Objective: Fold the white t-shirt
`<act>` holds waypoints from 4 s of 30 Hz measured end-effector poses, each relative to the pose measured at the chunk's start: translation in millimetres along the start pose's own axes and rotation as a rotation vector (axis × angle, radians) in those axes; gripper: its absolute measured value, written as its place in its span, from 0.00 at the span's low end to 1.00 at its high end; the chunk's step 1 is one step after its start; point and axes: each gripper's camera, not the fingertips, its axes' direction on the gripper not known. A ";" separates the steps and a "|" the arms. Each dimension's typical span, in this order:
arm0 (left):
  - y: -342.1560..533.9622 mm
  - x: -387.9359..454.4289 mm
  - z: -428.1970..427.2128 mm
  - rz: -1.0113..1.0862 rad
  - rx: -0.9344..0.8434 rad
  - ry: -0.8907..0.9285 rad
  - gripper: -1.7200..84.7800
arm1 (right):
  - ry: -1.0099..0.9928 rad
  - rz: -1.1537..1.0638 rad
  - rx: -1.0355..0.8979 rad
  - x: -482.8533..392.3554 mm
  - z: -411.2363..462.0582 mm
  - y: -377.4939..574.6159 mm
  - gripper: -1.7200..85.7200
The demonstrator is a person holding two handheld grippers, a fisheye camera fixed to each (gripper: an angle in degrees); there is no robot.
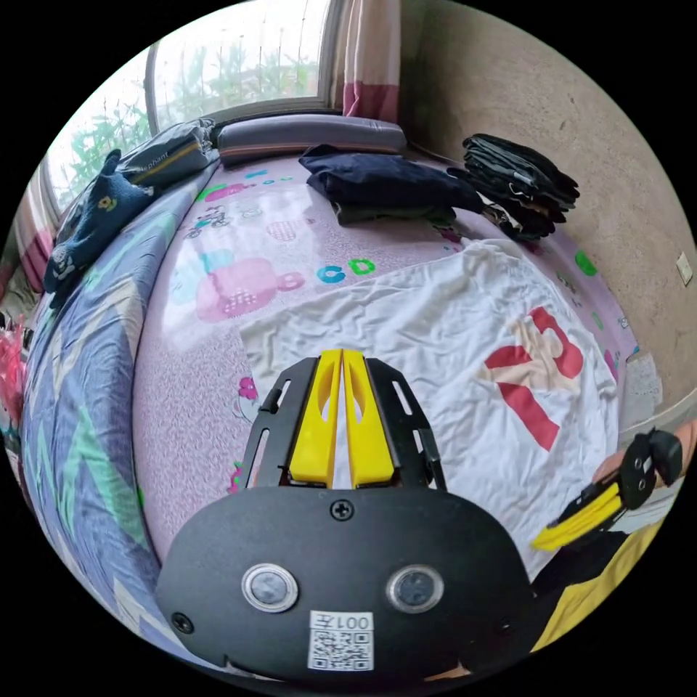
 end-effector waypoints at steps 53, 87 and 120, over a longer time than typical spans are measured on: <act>99.2 113.6 -20.8 0.256 -0.423 0.099 0.00 | 0.451 1.044 -0.111 -15.0 -121.4 213.1 0.02; -5.6 94.9 -26.9 0.045 -0.224 0.144 0.00 | 0.511 0.746 0.378 172.3 -126.9 264.2 0.02; -282.9 159.0 215.3 0.285 -0.342 0.515 0.01 | 0.193 0.231 -0.048 393.1 90.5 233.4 0.03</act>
